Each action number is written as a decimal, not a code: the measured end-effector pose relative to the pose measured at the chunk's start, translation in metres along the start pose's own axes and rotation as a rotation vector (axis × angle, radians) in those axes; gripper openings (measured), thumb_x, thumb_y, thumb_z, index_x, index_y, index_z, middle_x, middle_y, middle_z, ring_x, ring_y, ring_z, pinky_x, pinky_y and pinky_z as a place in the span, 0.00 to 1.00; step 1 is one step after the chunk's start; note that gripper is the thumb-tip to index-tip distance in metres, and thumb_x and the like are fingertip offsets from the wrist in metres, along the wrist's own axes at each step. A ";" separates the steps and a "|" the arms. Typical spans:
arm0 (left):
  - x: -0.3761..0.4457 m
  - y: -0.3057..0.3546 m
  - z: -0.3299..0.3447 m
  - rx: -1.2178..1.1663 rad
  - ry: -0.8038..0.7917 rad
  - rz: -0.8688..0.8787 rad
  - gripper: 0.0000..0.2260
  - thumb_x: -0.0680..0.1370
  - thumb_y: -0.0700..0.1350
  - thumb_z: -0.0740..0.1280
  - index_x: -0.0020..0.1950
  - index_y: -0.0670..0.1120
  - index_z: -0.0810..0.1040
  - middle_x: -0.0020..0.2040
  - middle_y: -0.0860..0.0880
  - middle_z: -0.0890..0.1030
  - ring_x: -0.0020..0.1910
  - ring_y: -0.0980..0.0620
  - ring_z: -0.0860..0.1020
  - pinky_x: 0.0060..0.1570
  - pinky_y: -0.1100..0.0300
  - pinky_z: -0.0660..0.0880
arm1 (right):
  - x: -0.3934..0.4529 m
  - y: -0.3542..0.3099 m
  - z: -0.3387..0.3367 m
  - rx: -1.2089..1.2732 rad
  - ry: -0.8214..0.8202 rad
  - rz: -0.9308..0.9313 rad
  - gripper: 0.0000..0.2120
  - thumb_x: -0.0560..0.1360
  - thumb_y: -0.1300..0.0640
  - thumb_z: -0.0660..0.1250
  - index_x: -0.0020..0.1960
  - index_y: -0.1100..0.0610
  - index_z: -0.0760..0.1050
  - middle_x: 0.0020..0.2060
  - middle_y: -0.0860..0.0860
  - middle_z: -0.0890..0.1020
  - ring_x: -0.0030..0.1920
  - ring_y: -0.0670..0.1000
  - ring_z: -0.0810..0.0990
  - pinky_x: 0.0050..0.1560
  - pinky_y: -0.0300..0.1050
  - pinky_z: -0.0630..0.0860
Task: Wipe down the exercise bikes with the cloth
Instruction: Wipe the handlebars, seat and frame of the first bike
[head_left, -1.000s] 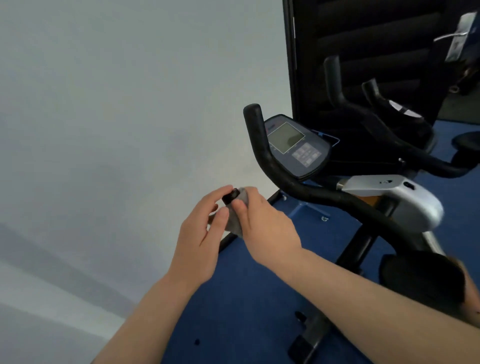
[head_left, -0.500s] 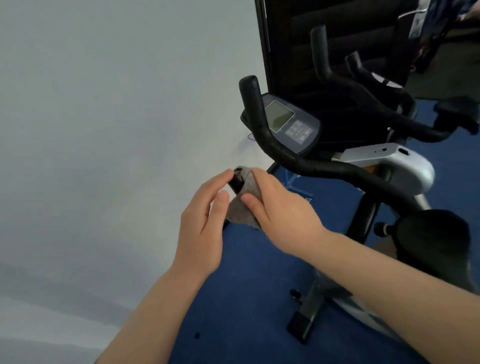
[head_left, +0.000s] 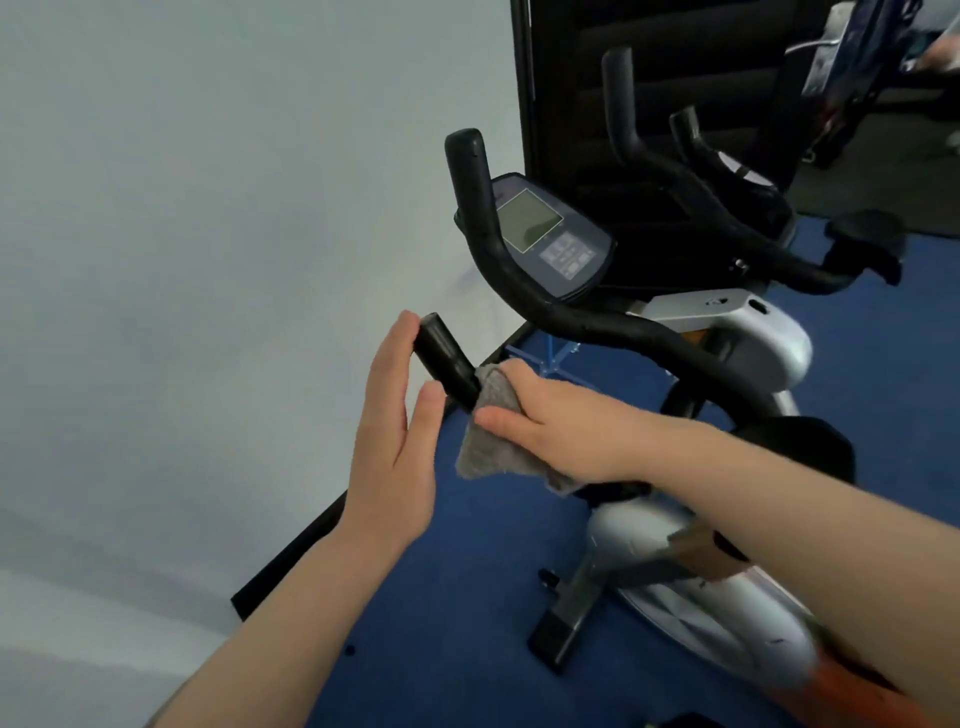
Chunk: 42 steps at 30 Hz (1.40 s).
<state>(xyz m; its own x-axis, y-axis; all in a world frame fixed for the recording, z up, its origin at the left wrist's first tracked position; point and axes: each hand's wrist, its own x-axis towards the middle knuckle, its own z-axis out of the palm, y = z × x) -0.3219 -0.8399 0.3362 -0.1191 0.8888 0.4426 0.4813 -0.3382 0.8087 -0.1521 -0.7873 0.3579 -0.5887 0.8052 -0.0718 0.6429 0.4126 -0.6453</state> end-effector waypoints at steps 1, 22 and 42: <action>-0.002 0.001 0.006 0.001 -0.028 0.000 0.25 0.83 0.48 0.54 0.80 0.50 0.52 0.80 0.57 0.54 0.78 0.60 0.54 0.76 0.57 0.53 | 0.008 -0.001 -0.004 0.077 -0.034 -0.014 0.16 0.81 0.40 0.54 0.57 0.53 0.64 0.42 0.47 0.75 0.40 0.48 0.77 0.36 0.40 0.70; 0.026 0.018 0.051 0.963 -0.139 0.507 0.21 0.80 0.47 0.57 0.28 0.43 0.75 0.26 0.49 0.74 0.30 0.44 0.72 0.46 0.53 0.71 | -0.034 0.067 -0.055 -0.484 -0.496 -0.365 0.17 0.79 0.39 0.58 0.53 0.53 0.70 0.43 0.47 0.75 0.44 0.50 0.76 0.49 0.48 0.70; 0.023 0.026 0.039 0.920 -0.321 0.435 0.21 0.83 0.48 0.52 0.38 0.44 0.79 0.38 0.50 0.80 0.42 0.45 0.77 0.57 0.52 0.68 | -0.039 0.040 -0.026 -0.614 -0.409 -0.184 0.12 0.83 0.40 0.49 0.56 0.47 0.64 0.37 0.45 0.64 0.35 0.48 0.66 0.50 0.55 0.64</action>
<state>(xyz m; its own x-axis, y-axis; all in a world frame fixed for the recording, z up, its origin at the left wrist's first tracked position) -0.2783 -0.8160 0.3524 0.3902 0.8333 0.3917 0.9141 -0.4015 -0.0566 -0.0905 -0.7908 0.3550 -0.7708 0.5277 -0.3568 0.6035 0.7843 -0.1438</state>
